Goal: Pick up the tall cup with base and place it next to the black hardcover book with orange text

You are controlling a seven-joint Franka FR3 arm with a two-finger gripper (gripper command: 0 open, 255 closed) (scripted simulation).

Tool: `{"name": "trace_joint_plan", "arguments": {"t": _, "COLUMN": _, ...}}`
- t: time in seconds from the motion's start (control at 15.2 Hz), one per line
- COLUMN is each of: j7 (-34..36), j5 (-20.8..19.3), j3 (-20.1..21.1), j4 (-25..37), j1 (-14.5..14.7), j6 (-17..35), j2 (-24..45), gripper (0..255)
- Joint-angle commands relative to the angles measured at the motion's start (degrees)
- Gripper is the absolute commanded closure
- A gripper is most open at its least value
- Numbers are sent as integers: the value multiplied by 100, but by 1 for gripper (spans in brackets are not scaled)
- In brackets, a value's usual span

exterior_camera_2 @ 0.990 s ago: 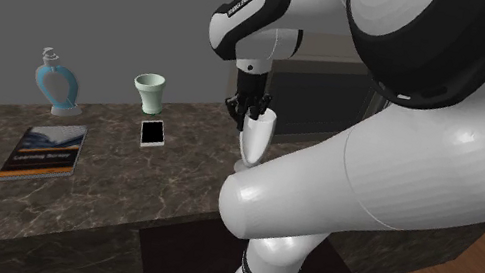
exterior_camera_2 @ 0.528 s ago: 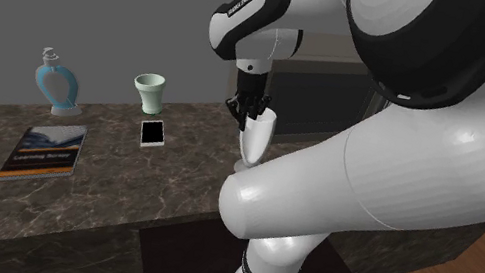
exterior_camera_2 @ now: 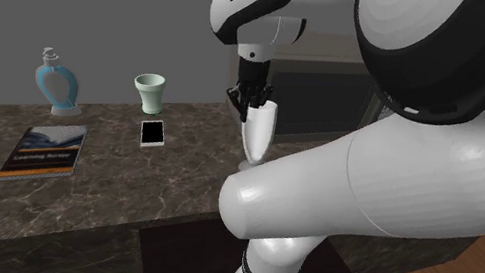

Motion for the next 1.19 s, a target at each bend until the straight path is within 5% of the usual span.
{"name": "trace_joint_plan", "arguments": {"t": 0.0, "j7": -7, "j5": 9, "j3": 9, "j4": 146, "j1": 3, "j6": -182, "j2": -38, "gripper": 255}}
{"name": "trace_joint_plan", "arguments": {"t": 1.12, "j7": -40, "j5": 79, "j3": 84, "j4": 1369, "j1": 30, "j6": -1542, "j2": -175, "gripper": 255}}
